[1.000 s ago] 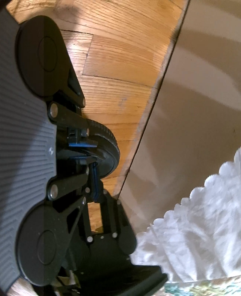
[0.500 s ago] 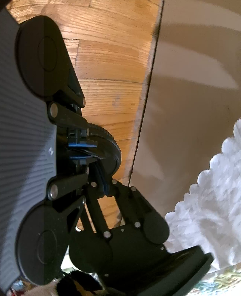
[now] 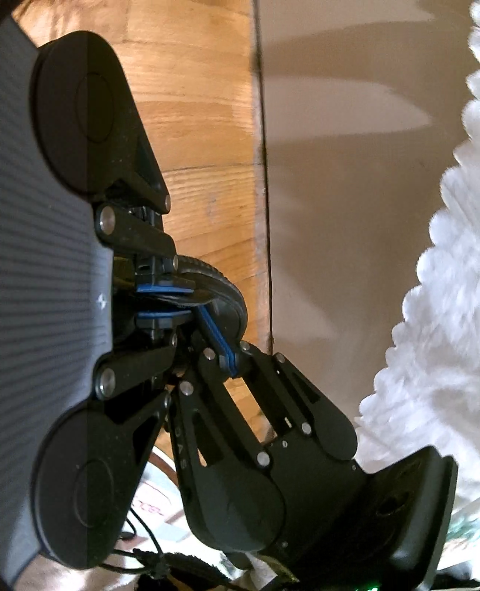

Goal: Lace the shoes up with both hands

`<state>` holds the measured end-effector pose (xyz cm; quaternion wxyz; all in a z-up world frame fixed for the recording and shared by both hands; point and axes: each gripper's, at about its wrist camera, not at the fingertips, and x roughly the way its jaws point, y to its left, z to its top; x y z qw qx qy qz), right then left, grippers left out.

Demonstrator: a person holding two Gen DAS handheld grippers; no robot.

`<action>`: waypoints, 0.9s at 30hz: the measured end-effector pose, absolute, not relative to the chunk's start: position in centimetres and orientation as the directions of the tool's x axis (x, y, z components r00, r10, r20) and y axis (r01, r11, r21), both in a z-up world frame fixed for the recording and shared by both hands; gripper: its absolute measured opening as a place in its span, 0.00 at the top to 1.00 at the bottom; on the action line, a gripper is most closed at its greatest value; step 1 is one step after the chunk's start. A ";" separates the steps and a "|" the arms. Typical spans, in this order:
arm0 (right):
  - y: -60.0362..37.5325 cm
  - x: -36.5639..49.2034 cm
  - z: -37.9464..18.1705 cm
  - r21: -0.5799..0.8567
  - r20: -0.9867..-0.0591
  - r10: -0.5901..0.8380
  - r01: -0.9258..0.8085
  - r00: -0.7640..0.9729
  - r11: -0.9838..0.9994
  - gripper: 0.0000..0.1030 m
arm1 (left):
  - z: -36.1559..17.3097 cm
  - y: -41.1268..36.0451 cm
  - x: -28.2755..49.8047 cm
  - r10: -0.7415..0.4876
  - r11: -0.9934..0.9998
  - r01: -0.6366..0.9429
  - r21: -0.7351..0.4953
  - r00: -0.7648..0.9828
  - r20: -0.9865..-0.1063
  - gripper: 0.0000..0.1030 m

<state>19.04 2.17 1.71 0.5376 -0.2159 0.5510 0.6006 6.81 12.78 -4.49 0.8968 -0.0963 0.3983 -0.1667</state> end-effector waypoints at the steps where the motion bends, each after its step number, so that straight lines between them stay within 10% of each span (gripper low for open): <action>1: 2.1 18.9 1.8 0.423 -0.854 0.412 -0.885 -0.318 0.193 0.95 | -4.4 12.7 6.8 -0.373 0.928 0.233 -0.292 0.628 -0.683 0.92; 8: 0.3 18.1 1.8 0.418 -0.844 0.476 -0.860 -0.247 0.294 0.91 | -4.9 13.7 7.1 -0.401 0.913 0.198 -0.358 0.599 -0.693 0.91; 11: -1.0 18.6 2.2 0.407 -0.843 0.493 -0.854 -0.215 0.323 0.65 | -5.2 14.0 6.8 -0.407 0.909 0.185 -0.375 0.596 -0.693 0.91; 14: -2.6 19.6 2.1 0.504 -0.780 0.577 -0.791 -0.243 0.348 0.62 | -5.3 14.1 6.7 -0.410 0.905 0.174 -0.388 0.598 -0.688 0.91; 21: -2.5 18.5 1.1 0.498 -0.797 0.539 -0.802 -0.274 0.329 0.70 | -5.6 14.9 7.1 -0.432 0.882 0.121 -0.455 0.592 -0.681 0.91; 24: -2.5 18.4 0.8 0.495 -0.801 0.541 -0.793 -0.257 0.355 0.97 | -5.9 15.6 7.2 -0.445 0.865 0.087 -0.495 0.590 -0.674 0.91; 27: -2.9 18.6 0.7 0.514 -0.788 0.569 -0.760 -0.236 0.396 0.97 | -5.9 15.8 7.2 -0.451 0.857 0.077 -0.509 0.590 -0.670 0.91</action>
